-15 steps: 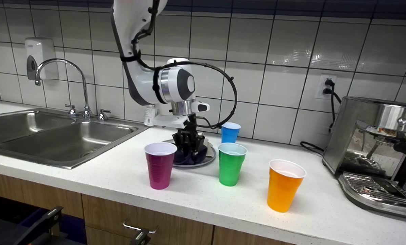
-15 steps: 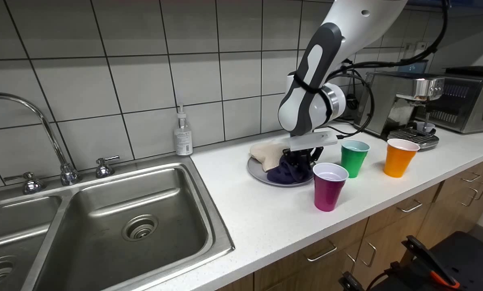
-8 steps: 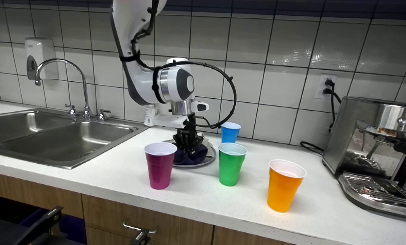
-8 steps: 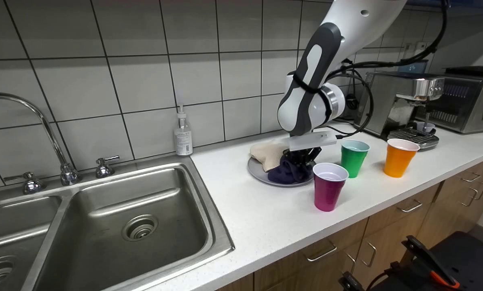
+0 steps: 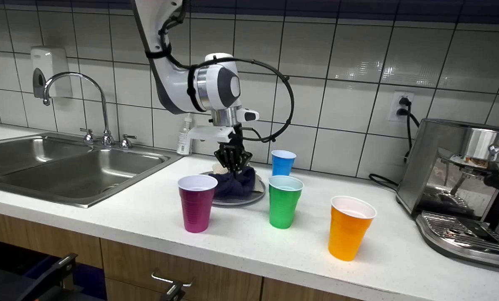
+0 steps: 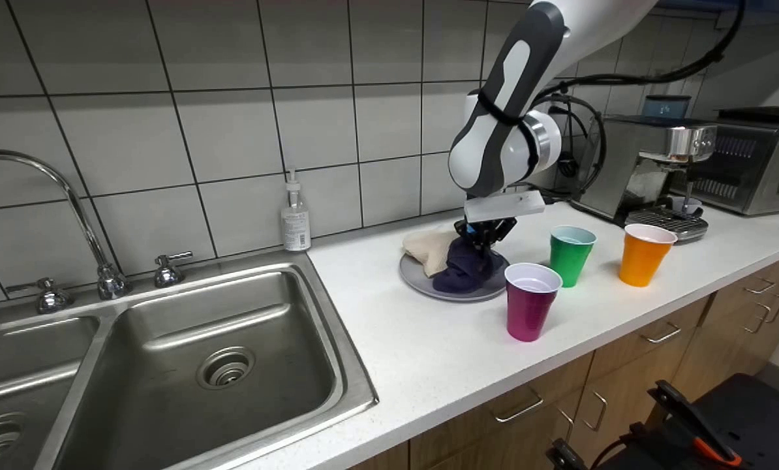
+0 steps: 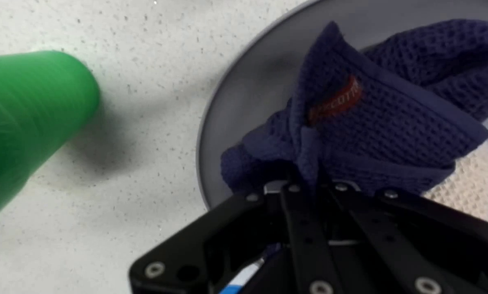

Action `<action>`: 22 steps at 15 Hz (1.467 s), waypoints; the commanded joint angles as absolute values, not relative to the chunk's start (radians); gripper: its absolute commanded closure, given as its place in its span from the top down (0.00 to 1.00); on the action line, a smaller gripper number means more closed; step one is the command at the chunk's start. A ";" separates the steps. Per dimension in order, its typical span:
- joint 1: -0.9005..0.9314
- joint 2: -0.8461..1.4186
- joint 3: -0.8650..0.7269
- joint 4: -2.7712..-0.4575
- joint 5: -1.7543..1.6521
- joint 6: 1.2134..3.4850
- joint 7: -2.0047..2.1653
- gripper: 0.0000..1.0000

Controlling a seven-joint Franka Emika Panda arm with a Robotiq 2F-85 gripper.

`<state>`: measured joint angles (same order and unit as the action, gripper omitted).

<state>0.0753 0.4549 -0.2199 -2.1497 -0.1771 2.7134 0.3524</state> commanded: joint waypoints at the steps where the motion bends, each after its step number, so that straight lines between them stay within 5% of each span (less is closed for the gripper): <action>1: 0.053 0.329 -0.201 -2.225 -0.160 2.712 0.290 0.02; 22: 0.053 -0.089 -0.003 -2.426 0.120 2.646 -0.043 0.02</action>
<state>0.0534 -0.0173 -0.0284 -2.3872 0.0520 2.6863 0.0381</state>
